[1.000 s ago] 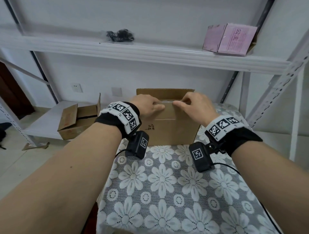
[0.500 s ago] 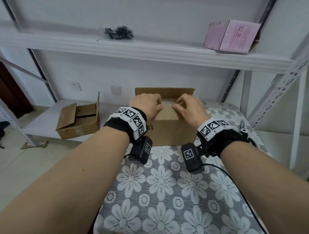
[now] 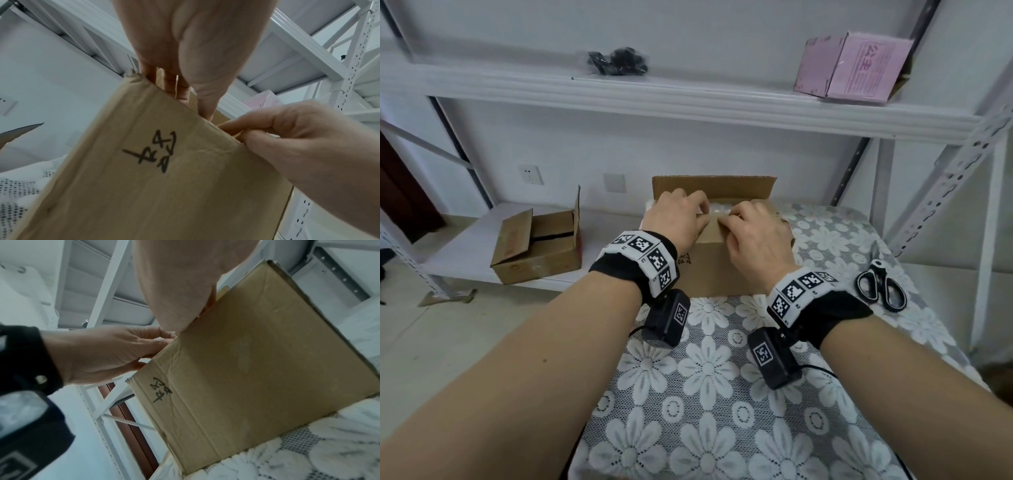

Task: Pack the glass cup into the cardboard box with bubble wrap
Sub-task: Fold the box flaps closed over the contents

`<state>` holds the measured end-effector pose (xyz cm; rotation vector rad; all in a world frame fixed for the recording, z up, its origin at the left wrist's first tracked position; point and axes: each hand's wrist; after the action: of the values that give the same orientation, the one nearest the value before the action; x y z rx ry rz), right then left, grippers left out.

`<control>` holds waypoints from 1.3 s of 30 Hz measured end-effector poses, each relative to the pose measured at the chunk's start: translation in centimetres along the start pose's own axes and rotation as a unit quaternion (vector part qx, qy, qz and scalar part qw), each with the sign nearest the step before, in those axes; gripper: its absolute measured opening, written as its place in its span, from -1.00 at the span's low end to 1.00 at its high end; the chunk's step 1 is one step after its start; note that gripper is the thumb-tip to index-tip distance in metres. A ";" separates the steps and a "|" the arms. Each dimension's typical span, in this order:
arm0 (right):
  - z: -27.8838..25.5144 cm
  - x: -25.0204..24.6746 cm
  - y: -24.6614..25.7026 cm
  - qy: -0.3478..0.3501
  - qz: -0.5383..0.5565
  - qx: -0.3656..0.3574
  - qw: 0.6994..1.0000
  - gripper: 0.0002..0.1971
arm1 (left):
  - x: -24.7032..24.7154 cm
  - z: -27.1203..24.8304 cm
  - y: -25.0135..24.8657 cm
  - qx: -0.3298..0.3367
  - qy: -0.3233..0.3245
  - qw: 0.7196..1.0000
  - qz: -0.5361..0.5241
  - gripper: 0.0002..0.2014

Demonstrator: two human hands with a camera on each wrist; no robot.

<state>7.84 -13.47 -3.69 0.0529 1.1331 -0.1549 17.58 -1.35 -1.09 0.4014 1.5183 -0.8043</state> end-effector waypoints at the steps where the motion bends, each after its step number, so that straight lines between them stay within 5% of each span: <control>1: -0.2 0.0 0.1 0.003 -0.002 -0.001 1.000 -0.84 | 0.2 -0.1 -0.1 0.004 -0.008 1.000 0.007 -0.78; 5: 0.0 -0.2 0.6 0.030 -0.008 0.013 0.999 -0.83 | 0.0 -0.2 -0.5 0.051 -0.091 0.994 0.029 -0.71; 8: 0.4 -0.5 0.6 0.051 -0.010 0.019 0.998 -0.81 | -1.2 0.4 -1.6 0.091 -0.161 0.978 0.093 -0.33; 13: 0.0 -0.8 0.4 0.076 0.000 0.015 0.997 -0.75 | -2.8 1.8 -2.1 0.008 -0.045 0.985 0.167 0.01; 17: -0.1 -1.0 0.4 0.086 0.007 0.014 0.996 -0.72 | -1.8 1.4 -2.1 0.005 0.001 0.990 0.139 -0.09; 23: -0.2 -0.8 0.4 0.079 0.033 0.013 0.996 -0.68 | -0.1 -0.5 -1.7 0.043 0.019 0.996 0.078 -0.53; 30: -0.6 -0.9 0.2 0.087 0.050 0.018 0.995 -0.73 | 0.4 -0.9 -1.1 0.061 0.129 0.985 0.101 -0.17; 39: 0.5 -0.6 -1.6 0.085 0.120 0.013 0.989 -0.76 | 1.7 -0.6 -1.0 0.067 0.071 0.990 0.105 -0.20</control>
<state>7.81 -15.03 -2.86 0.2290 1.2856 0.0506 16.26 -2.01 -2.56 0.7184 1.5283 -0.7248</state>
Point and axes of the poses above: each hand's wrist, its own z-axis towards the middle knuckle, its own x-axis out of the palm, y = z × x, and after that the axes turned 13 degrees about y, right-handed
